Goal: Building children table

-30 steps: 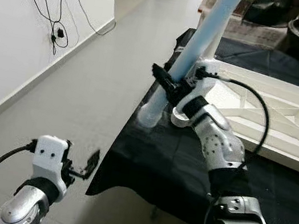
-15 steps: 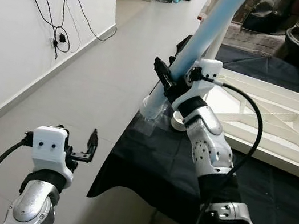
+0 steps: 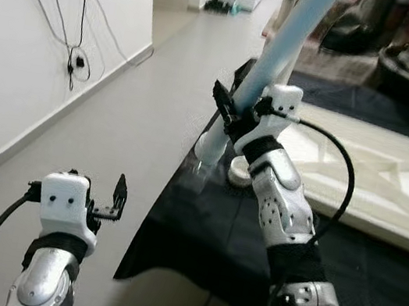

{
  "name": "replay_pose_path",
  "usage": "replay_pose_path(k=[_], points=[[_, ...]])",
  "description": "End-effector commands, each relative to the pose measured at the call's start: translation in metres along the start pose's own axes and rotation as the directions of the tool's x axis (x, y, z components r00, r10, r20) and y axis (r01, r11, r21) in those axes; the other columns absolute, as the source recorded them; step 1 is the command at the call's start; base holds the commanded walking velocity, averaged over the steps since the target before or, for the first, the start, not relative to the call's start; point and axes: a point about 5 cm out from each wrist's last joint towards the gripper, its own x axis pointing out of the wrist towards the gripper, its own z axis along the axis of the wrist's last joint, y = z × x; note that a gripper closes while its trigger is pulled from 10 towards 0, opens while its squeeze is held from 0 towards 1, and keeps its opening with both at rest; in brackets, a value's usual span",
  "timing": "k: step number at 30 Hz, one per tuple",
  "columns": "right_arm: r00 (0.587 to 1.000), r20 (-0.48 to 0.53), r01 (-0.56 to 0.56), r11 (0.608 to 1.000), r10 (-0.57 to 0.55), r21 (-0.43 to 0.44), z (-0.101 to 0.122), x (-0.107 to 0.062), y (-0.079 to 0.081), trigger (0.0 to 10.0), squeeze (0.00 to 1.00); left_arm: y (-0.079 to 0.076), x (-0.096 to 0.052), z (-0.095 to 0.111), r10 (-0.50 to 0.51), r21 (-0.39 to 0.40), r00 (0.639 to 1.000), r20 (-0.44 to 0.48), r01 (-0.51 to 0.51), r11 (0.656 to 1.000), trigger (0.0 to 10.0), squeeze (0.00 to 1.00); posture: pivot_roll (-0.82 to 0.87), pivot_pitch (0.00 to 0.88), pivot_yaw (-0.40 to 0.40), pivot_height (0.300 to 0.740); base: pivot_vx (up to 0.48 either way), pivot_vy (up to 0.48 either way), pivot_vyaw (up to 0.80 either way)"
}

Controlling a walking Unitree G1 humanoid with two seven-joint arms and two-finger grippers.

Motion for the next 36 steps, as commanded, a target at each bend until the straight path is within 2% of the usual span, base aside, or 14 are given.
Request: replay_pose_path(k=[1, 17, 36], points=[[1.000, 0.020, -0.001, 1.000, 0.002, -0.018, 0.0041, 0.0034, 0.0020, 10.0, 0.00, -0.0026, 0.0002, 0.0000, -0.006, -0.003, 1.000, 0.005, 0.006, 1.000, 10.0, 0.00, 0.12, 0.066, -0.022, 0.740, 0.326, 0.000, 0.00], [1.000, 0.018, 0.006, 1.000, -0.006, -0.024, 0.0017, 0.0026, 0.0006, 10.0, 0.00, -0.0069, 0.0009, -0.0010, -0.019, 0.002, 1.000, 0.005, 0.019, 1.000, 10.0, 0.00, 0.12, 0.075, -0.022, 0.740, 0.327, 0.000, 0.00], [1.000, 0.026, 0.016, 0.999, -0.015, -0.032, 0.0046, 0.0057, -0.0046, 10.0, 0.00, -0.0094, 0.0006, -0.0028, -0.018, -0.015, 1.000, -0.006, 0.018, 1.000, 10.0, 0.00, 0.12, 0.089, -0.023, 0.740, 0.000, 0.000, 0.00]])
